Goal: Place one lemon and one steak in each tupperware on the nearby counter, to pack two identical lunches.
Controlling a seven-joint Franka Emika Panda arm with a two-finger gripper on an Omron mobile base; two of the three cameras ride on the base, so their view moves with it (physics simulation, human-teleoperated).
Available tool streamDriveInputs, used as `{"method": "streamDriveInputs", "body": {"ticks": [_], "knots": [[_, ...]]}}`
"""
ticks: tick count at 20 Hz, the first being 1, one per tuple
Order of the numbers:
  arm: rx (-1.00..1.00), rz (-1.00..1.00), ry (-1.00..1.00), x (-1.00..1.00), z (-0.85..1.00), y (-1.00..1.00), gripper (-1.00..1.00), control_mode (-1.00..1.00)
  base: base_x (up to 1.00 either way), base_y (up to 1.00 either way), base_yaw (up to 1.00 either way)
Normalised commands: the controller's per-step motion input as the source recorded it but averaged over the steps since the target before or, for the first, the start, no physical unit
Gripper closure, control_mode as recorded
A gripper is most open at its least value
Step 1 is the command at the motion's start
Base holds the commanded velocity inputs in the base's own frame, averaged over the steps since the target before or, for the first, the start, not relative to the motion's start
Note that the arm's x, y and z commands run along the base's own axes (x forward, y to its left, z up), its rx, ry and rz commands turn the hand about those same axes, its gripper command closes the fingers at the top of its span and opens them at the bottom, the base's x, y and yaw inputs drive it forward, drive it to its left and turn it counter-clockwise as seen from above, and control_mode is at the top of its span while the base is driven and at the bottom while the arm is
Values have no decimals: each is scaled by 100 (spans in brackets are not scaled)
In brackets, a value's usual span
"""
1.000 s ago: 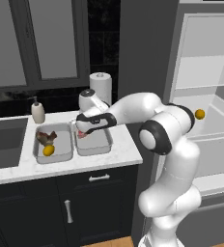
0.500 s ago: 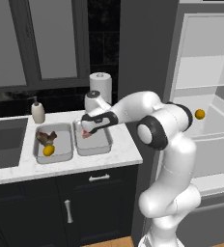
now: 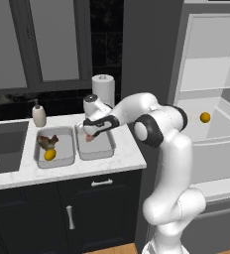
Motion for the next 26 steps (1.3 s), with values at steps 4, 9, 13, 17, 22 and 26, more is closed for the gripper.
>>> {"method": "streamDriveInputs", "body": {"ticks": [4, 9, 13, 17, 22, 26], "knots": [[0, 5, 0, 33, 0, 19, -100, -100, 0, 0, 0], [0, 13, -6, -40, 26, 19, -100, -100, 0, 0, 0], [0, 1, -12, -99, 61, 7, -100, -100, 0, 0, 0], [0, 0, -13, -100, 75, 2, -100, -100, 0, 0, 0], [1, 0, -12, -100, 60, 0, -100, -100, 0, 0, 0], [14, 0, -11, -100, 52, -6, -100, -100, 0, 0, 0]]}}
